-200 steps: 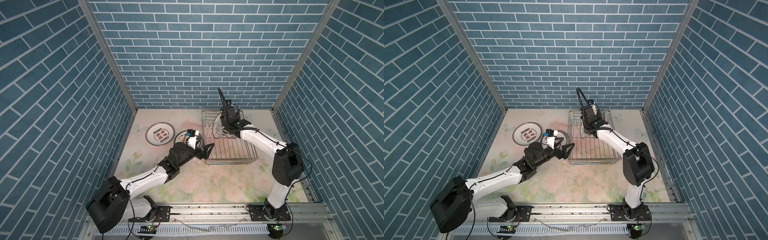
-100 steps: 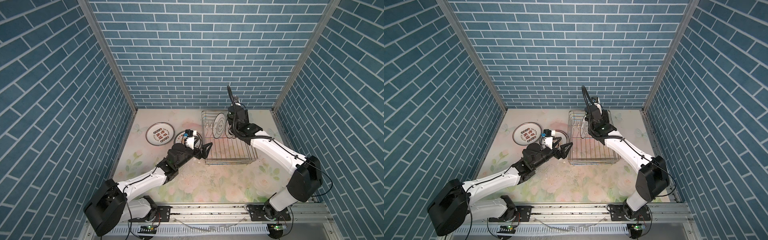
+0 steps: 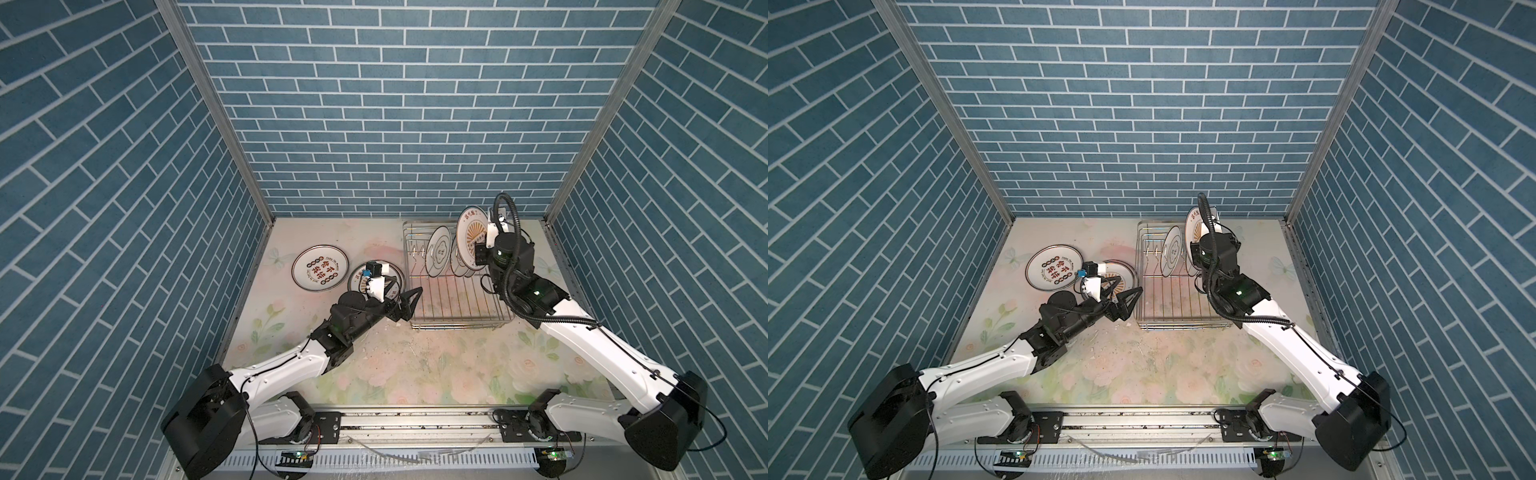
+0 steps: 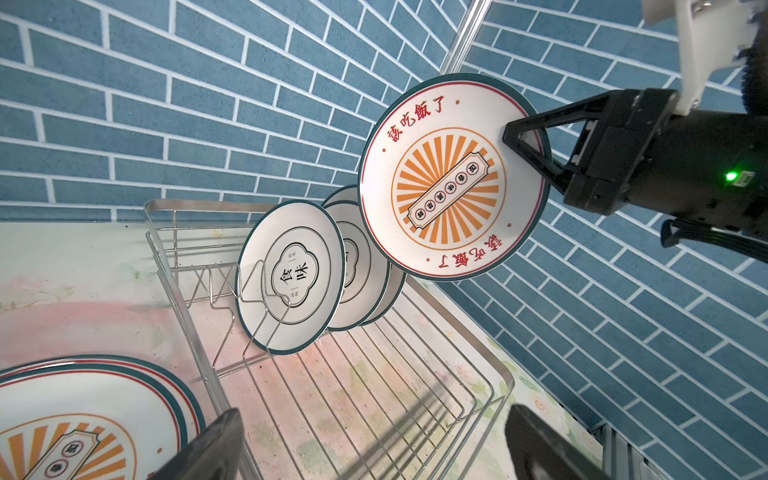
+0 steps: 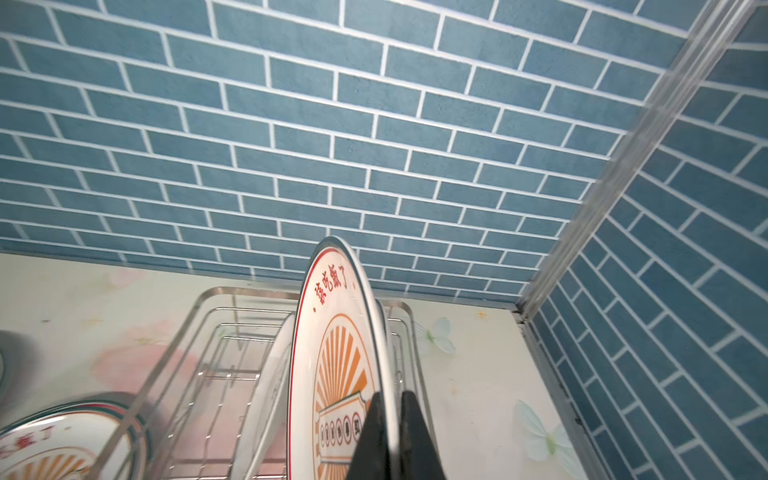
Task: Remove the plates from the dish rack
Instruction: 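Close the right gripper on the sunburst plate rim and lift it out, then hold the sunburst plate up with the right gripper while the left gripper grasps its rim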
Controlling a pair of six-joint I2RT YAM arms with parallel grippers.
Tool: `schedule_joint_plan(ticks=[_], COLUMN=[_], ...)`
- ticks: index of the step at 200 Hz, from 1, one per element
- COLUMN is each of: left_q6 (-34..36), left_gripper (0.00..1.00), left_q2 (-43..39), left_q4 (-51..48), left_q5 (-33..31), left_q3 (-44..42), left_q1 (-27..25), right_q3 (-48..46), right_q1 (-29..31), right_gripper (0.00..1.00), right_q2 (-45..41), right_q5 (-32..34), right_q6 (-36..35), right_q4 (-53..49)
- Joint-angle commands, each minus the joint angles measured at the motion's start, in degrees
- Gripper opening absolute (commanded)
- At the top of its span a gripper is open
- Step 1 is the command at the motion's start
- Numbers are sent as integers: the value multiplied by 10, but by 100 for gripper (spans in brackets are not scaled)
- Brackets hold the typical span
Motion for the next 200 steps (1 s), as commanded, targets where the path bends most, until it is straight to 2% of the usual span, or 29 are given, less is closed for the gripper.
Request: schedule_joint_plan(ticks=[1, 32, 79, 110, 138, 159, 188, 200], left_q6=[-7, -23, -89, -126, -148, -180, -218, -228], left_gripper=[100, 100, 100, 100, 100, 100, 96, 93], left_q2=[-12, -25, -31, -50, -42, -32, -2, 10], left_q4=[35, 43, 59, 42, 42, 40, 170, 194], left_q5=[15, 5, 98, 100, 119, 115, 146, 161], left_q3=[-15, -26, -22, -23, -15, -17, -49, -49], left_q1=[-2, -2, 4, 12, 22, 41, 65, 64], right_q3=[-22, -63, -99, -118, -128, -141, -155, -163], right_q1=[-29, -59, -85, -98, -114, -128, -144, -152], right_gripper=[0, 0, 0, 0, 0, 0, 0, 0], right_q2=[-44, -89, -119, -127, -125, -130, -121, -114], right_q5=[-138, -254, -421, -493, -574, -608, -654, -673], right_q6=[73, 115, 172, 202, 237, 260, 289, 306], right_q4=[33, 55, 96, 124, 155, 178, 204, 224])
